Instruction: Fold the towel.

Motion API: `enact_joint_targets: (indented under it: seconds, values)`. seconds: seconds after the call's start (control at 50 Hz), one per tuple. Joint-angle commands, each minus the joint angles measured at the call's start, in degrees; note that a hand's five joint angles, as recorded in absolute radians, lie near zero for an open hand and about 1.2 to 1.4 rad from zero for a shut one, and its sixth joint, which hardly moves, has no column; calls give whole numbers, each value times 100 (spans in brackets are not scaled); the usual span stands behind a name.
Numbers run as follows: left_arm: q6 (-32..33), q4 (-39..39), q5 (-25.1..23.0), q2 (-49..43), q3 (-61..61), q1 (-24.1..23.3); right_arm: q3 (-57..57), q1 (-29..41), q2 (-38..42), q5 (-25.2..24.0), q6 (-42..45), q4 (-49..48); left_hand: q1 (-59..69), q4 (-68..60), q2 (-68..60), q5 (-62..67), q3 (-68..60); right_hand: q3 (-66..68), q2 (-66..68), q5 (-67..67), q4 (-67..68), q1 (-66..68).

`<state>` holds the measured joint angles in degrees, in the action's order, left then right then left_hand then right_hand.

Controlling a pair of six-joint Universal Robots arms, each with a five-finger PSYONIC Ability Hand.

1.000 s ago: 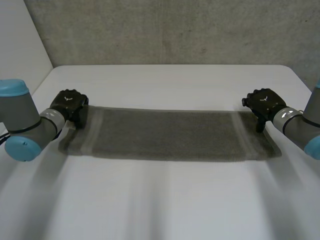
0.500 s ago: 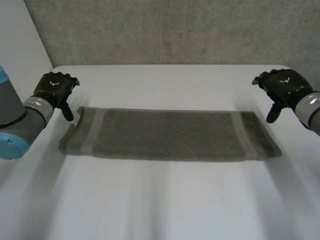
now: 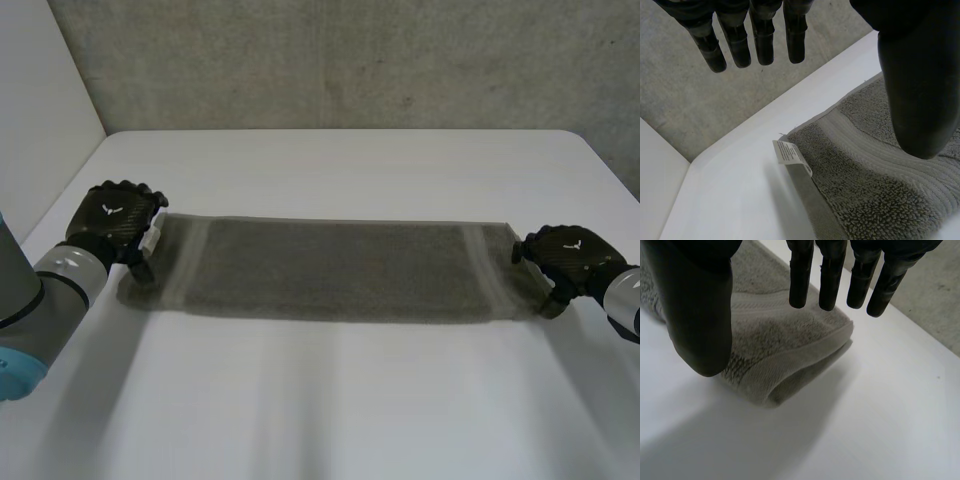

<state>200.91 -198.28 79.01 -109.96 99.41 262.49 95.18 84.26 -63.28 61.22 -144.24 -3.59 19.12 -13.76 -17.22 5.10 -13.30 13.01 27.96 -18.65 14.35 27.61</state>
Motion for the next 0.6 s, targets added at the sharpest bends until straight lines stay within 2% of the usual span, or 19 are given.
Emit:
enact_joint_targets:
  seconds: [0.02,0.16,0.2,0.26,0.3,0.32,0.36,0.6]
  values:
    - [1,17,0,-8,8,-14,53,20,132,4,27,-18,-402,376,213,-1,330,-301,130,-61,-435,165]
    - [1,17,0,-8,26,-14,88,38,211,21,27,-45,-402,376,213,-1,330,-301,500,-431,-435,535]
    - [1,9,0,-8,26,-14,53,38,342,12,27,-54,-402,376,213,-1,330,-301,1921,-1852,-435,1956]
    - [1,9,17,-8,26,-14,27,47,369,12,27,-54,-419,376,230,-18,330,-301,2468,-2399,-435,2503]
    - [1,9,17,-8,34,-14,-43,38,492,-57,45,-62,-419,376,230,-18,330,-301,3605,-3536,-435,3641]
    - [1,9,17,-8,34,-14,-44,38,492,-58,45,-62,-419,376,230,-18,330,-301,3612,-3543,-435,3647]
    - [1,9,17,-8,43,-14,-70,-6,527,-119,80,-71,-419,376,230,-18,330,-301,5196,-5127,-435,5232]
    - [1,0,35,-8,43,-5,-220,-630,492,-172,185,-19,-436,376,247,-35,330,-301,5204,-5135,-435,5239]
